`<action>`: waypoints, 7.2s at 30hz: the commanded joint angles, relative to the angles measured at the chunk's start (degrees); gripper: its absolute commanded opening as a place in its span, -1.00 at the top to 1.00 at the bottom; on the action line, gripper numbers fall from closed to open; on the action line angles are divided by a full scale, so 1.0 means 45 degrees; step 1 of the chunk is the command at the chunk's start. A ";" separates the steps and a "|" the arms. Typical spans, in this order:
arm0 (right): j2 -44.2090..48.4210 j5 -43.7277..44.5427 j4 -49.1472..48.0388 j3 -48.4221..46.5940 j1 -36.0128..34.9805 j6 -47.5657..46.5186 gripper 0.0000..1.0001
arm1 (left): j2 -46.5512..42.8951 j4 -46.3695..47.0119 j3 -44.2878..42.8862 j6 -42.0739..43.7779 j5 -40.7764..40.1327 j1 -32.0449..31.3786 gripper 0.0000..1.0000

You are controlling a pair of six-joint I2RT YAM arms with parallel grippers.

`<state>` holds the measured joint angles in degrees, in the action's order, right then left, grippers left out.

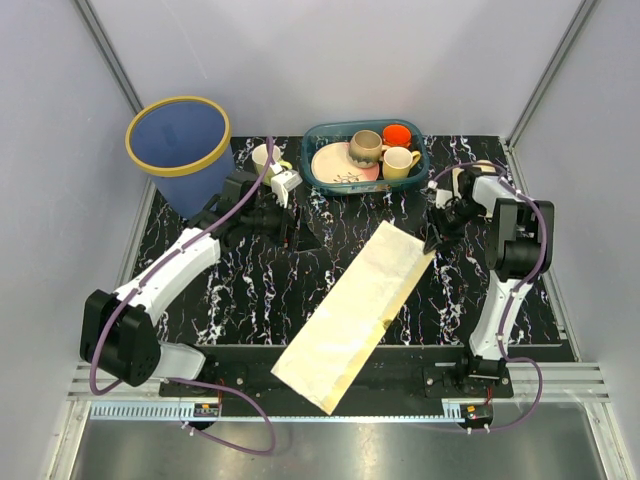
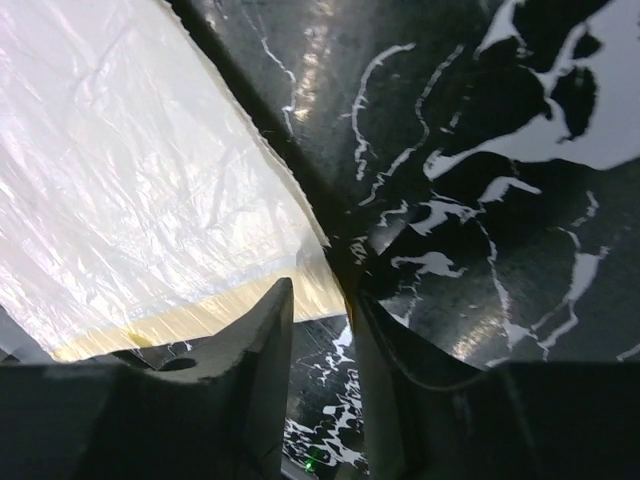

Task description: Put the trash bags into the trash bin

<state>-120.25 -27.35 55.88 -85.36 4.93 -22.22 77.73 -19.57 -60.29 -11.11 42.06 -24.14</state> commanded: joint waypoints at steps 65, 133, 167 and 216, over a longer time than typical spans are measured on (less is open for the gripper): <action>0.4555 0.0428 -0.3939 0.1861 -0.7969 0.0876 -0.65 | -0.1669 -0.1316 0.1171 0.1987 -0.0089 0.1904 -0.62; 0.1917 0.1939 -0.2671 0.1352 -0.6818 -0.1411 0.97 | -0.0502 -0.1490 0.2033 1.5200 -0.2239 -0.4108 -0.36; 0.2854 -0.0503 -0.1695 0.1684 -0.6740 -0.0199 1.00 | 0.7295 -0.7250 -0.3828 2.3992 -0.2121 -0.5397 -0.42; 0.3459 0.3207 -0.3726 0.4047 -0.5276 -0.0864 1.00 | 0.1889 -0.8813 0.1287 2.2607 -0.3644 -0.5241 1.00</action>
<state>-107.11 -17.52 40.97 -68.64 -19.99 -24.73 93.23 -54.72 -57.23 91.15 26.74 -48.40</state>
